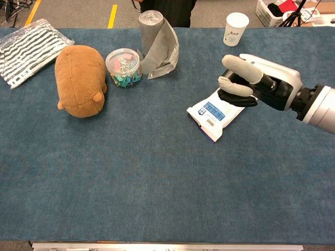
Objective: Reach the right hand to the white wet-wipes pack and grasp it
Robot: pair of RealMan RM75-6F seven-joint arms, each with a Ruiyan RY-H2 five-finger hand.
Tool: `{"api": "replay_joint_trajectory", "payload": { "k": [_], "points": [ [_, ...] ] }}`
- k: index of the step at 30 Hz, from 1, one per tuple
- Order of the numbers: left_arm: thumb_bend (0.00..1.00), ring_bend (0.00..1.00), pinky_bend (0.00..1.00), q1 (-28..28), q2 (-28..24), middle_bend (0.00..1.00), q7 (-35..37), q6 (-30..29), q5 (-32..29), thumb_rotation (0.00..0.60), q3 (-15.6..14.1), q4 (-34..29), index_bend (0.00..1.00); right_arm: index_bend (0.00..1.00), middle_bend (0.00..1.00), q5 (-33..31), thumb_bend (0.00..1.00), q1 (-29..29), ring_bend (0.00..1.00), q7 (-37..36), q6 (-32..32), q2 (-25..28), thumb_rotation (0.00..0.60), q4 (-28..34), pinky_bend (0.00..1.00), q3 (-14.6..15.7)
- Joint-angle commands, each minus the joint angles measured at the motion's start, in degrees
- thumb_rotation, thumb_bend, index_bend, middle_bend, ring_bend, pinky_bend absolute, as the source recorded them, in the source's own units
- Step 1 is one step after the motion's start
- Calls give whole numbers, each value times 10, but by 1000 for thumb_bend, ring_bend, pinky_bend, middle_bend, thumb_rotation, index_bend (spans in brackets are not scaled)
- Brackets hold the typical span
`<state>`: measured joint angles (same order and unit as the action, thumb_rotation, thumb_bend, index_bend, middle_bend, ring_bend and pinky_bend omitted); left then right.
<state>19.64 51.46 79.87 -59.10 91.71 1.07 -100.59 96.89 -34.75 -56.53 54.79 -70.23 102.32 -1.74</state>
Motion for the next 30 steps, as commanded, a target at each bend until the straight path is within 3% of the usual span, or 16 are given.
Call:
{"api": "replay_joint_trajectory", "payload": {
  "k": [1,6,13,20,30],
  "points": [
    [0,893,959,8,-4,1000,13,3,8,120,-8,6,949,1000,1000,1,0,-12,1000,-15,-5,-7,111,2,1000,3],
    [0,994,1000,17,-4,1000,28,4,10,73,-15,11,1000,1000,1000,1,0,-30,1000,-16,-12,-22,79,-1,1000,6],
    [0,1000,1000,40,-12,1000,118,-4,65,55,-39,23,1000,1000,1000,17,0,-53,1000,-28,-14,-32,48,3,1000,14],
    [0,1000,1000,61,-21,1000,225,-52,134,55,-76,54,1000,1000,1000,74,0,-73,1000,-122,29,-30,29,-11,1000,45],
    [0,1000,1000,78,-26,1000,307,-146,205,61,-120,82,1000,1000,1000,145,0,-97,1000,-250,116,-22,25,-52,1000,93]
  ]
}}
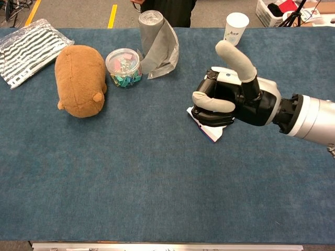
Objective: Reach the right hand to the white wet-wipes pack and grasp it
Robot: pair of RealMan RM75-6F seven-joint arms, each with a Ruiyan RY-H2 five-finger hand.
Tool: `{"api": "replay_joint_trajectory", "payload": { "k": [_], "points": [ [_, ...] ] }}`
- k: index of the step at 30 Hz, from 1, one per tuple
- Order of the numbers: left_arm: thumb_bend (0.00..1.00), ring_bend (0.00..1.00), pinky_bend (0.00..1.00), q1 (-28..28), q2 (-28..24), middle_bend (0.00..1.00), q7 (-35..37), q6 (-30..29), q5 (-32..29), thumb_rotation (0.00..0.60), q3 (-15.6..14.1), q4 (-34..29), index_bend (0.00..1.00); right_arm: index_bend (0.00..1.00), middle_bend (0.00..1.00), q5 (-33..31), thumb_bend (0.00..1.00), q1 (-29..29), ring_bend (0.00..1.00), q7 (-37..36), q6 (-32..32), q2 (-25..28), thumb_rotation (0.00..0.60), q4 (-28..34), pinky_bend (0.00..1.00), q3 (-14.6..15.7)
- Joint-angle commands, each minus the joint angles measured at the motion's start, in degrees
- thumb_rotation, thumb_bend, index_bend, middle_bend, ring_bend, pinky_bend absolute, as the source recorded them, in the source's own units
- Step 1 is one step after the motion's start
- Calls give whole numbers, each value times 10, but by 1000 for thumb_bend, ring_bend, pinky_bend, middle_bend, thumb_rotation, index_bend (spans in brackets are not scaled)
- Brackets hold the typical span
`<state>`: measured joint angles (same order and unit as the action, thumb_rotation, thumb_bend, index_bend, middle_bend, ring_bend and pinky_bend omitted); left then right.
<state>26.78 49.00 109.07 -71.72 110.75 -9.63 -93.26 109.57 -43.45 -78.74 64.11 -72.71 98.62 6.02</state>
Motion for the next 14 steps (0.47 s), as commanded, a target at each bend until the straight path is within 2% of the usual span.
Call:
{"api": "replay_joint_trajectory", "payload": {
  "k": [1,6,14],
  "points": [
    [0,1000,1000,8,-1,1000,18,-27,19,61,-17,11,1000,1000,1000,22,0,-12,1000,-37,28,2,25,-18,1000,19],
    [0,1000,1000,11,1,1000,21,-56,23,63,-32,19,1000,1000,1000,37,0,-24,1000,-70,54,0,25,-37,1000,36],
    [0,1000,1000,17,2,1000,15,-67,15,65,-52,21,1000,1000,1000,35,0,-37,1000,-68,66,-5,26,-41,1000,49]
  ]
}}
